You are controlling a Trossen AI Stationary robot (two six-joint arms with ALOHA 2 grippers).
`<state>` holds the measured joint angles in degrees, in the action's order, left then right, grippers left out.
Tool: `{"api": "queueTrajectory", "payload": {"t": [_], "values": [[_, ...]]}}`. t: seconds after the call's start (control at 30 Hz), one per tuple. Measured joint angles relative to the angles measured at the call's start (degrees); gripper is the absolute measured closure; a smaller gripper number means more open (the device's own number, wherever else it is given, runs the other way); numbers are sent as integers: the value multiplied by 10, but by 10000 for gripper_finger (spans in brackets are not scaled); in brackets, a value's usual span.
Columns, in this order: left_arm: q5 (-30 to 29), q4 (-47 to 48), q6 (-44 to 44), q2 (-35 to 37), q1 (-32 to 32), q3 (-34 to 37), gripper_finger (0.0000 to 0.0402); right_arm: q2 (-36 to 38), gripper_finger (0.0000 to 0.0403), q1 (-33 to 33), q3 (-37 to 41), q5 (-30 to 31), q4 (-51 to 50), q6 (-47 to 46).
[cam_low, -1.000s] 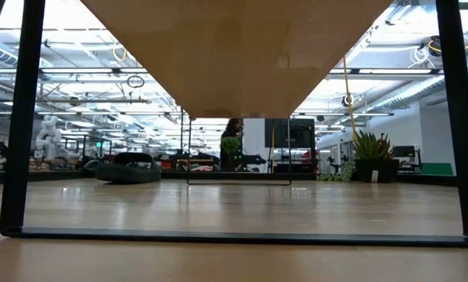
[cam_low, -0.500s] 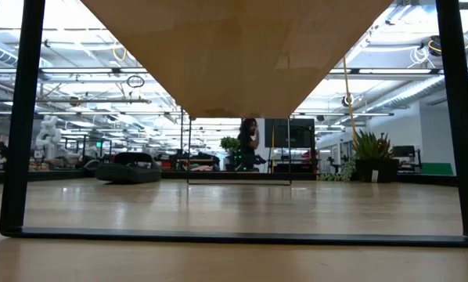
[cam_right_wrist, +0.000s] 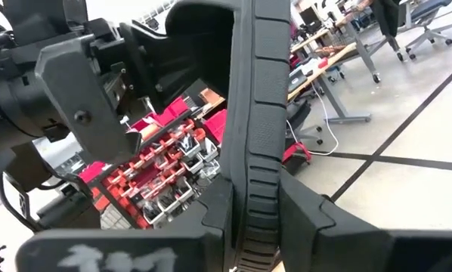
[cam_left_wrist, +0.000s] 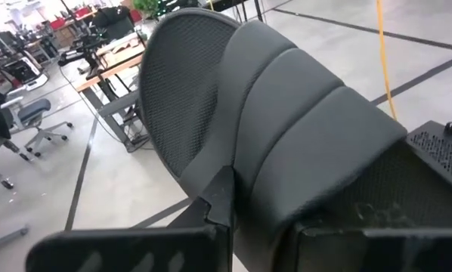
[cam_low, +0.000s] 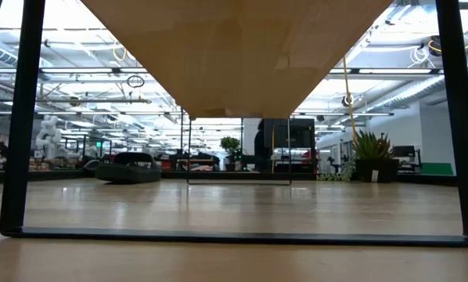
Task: Pick and place slides into the shelf
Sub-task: Put the left black slipper on the shelf
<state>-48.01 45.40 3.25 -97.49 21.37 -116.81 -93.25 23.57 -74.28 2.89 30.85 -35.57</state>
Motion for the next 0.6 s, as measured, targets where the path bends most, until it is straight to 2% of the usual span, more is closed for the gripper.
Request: {"api": "queueTrajectory", "payload": {"t": [0.17, 0.27, 0.6], "values": [[10, 12, -2, -6, -1, -1, 358, 0, 347, 0, 0, 0, 0, 0], [36, 11, -2, -7, 3, -1, 342, 0, 347, 0, 0, 0, -2, 0], [50, 8, 20, -7, 3, -1, 221, -1, 348, 2, 0, 3, 2, 2]]}}
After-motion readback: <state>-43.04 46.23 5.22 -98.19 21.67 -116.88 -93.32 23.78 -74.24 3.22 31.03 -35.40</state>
